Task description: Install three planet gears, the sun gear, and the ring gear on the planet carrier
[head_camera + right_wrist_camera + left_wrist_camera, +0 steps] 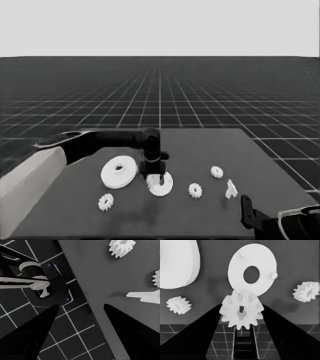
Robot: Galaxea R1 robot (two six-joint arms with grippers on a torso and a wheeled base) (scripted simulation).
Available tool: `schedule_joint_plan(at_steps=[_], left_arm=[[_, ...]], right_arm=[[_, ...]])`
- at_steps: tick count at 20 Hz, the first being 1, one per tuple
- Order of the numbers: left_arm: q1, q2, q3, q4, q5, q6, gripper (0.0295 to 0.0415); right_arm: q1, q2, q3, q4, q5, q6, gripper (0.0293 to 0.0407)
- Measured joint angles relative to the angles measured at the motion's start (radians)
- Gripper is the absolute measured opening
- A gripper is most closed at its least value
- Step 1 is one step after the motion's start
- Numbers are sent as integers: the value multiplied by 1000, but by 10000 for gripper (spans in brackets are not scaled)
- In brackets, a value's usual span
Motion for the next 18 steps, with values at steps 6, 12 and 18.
schedule_joint_plan(at_steps=[6, 12, 18], left_arm=[[154, 30, -103, 150, -25, 66, 312], [171, 34, -120, 168, -32, 77, 312], [171, 34, -120, 169, -32, 77, 384]], right_arm=[[0, 0, 0, 0, 0, 0, 385], [0, 0, 0, 0, 0, 0, 385], [0, 0, 0, 0, 0, 0, 385]])
